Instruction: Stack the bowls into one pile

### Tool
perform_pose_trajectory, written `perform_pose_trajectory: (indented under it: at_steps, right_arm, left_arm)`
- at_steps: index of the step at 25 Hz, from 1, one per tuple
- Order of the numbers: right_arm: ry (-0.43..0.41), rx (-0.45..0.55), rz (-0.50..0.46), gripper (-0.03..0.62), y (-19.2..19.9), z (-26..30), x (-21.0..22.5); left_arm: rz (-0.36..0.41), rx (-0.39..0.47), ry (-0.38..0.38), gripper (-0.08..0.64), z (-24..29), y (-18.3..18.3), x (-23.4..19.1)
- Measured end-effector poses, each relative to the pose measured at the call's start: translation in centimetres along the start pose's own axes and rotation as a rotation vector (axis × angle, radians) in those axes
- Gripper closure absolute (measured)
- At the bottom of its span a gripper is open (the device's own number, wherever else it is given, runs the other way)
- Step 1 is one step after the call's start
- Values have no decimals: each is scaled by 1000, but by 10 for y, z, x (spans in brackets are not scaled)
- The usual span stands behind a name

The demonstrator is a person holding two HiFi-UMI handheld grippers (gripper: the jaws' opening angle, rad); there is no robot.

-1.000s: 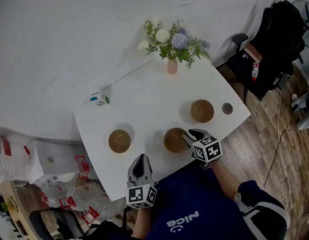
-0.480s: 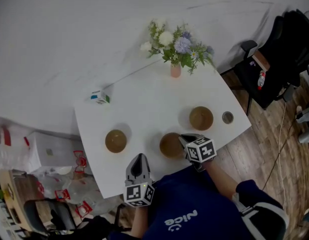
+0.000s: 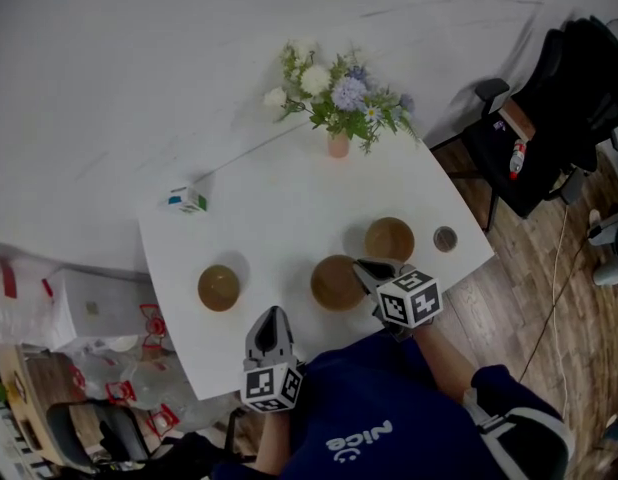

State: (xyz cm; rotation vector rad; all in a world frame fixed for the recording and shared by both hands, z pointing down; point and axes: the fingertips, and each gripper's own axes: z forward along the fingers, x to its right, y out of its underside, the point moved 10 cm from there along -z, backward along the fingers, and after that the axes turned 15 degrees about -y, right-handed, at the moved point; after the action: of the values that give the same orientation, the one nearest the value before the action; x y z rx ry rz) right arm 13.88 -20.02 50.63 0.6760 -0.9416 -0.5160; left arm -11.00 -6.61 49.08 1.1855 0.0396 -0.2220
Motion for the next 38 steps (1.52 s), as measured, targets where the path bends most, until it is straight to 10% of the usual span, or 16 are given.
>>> perform_pose_trajectory:
  at_steps: [38]
  right_arm:
    - [376, 141, 153, 555, -2, -73, 92]
  left_arm:
    - [-48, -10, -30, 541, 15, 1, -3]
